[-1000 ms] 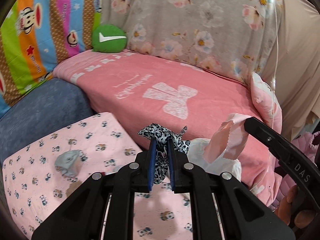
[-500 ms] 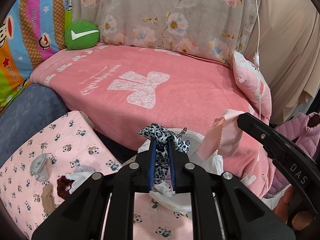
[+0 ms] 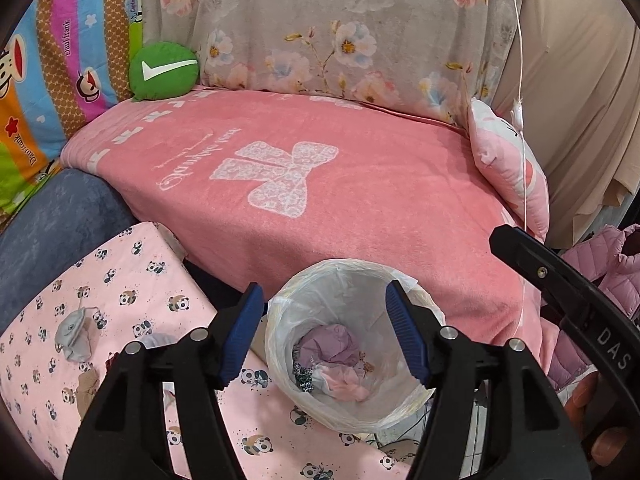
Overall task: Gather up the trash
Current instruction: 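Carry both items over the wastebasket and open both grippers, then grasp the beige stocking with the left gripper while the right grasps the white glove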
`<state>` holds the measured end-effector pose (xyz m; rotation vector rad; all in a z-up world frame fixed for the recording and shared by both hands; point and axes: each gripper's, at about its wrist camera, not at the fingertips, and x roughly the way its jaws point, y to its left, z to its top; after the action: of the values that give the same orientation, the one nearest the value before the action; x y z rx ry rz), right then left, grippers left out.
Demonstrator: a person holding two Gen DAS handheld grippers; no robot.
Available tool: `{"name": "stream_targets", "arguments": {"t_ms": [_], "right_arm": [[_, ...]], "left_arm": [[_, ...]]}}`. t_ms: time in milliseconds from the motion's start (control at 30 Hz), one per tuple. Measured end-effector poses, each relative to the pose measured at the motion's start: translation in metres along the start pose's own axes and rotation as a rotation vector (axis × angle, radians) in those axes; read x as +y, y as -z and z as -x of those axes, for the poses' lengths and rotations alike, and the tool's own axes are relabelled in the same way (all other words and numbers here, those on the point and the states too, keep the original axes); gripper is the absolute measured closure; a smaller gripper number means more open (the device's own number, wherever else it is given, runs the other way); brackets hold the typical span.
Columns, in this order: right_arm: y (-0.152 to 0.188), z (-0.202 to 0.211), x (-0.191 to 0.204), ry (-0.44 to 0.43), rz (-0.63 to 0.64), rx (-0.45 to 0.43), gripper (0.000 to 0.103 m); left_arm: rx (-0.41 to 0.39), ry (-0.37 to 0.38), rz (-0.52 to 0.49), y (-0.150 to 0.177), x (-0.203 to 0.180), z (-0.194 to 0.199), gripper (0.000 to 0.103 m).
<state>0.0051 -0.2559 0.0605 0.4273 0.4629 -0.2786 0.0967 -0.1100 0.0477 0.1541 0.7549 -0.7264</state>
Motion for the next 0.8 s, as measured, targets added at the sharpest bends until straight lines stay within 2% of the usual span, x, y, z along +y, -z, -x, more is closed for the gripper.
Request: {"name": "stream_targets", "arguments": {"t_ms": [233,700,800], "right_arm": [[0.004,0.000,0.006,-0.010,0.013,0.008,0.075],[0.014,-0.005,0.032,-0.036,0.047,0.035,0.073],[0.018,-0.007,0.040,-0.043,0.055,0.041,0.067]], "left_arm": [[-0.003,-0.017,0.016,0.003,0.005,0.002,0.043],[-0.009,-0.040,0.076,0.013,0.032,0.012,0.043],[-0.009,-0.053,0.098,0.017,0.042,0.014,0.039]]}}
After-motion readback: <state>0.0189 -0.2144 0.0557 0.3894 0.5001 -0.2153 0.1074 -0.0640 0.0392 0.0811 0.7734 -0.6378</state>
